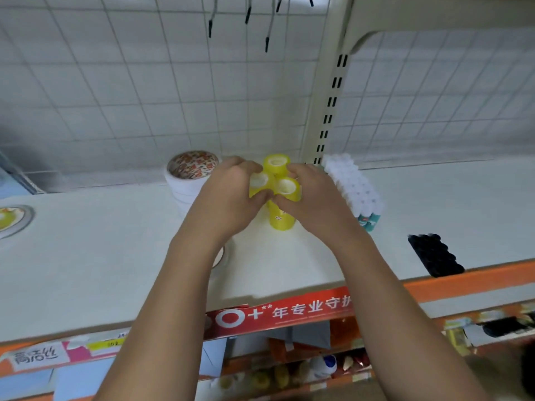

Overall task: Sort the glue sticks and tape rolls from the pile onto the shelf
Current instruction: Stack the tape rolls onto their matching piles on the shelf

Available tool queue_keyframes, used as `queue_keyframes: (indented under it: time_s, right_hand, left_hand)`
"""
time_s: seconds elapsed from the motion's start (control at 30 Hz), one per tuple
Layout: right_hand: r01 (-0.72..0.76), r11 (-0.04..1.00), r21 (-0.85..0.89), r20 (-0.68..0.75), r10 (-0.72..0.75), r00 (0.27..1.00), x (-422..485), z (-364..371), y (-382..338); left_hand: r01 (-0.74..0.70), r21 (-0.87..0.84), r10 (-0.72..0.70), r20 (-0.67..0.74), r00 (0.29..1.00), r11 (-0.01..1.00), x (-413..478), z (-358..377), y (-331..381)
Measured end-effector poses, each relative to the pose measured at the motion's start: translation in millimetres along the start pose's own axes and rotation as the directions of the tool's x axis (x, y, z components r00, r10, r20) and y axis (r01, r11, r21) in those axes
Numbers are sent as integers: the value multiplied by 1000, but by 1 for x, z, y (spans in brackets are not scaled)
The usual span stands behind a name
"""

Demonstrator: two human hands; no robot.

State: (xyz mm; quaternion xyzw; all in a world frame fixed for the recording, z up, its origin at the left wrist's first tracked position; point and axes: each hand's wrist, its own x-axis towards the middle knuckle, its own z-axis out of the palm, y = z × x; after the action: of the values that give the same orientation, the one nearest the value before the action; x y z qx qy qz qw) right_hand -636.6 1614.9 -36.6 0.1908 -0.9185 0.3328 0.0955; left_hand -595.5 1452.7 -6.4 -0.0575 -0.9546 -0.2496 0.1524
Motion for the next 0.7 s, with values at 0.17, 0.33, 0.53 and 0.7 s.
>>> queue_keyframes:
  time_s: [0.17,0.33,0.53,0.7]
  right_hand:
    - [-53,995,82,55,48,997,-2,-11,7]
    - [-68,995,77,117,58,991,-6,-21,16]
    - [-87,991,98,149,71,986,-7,-22,25]
    - [-88,985,145,171,63,983,-5,-26,26]
  left_hand:
    - [-10,-25,10,10,1000,1000,15,10,16]
    - [-2,-15,3,58,998,1000,24,24,25]
    - [27,-92,-22,57,998,995,20,26,19]
    - [94,-48,-90,81,993,994,12,25,4]
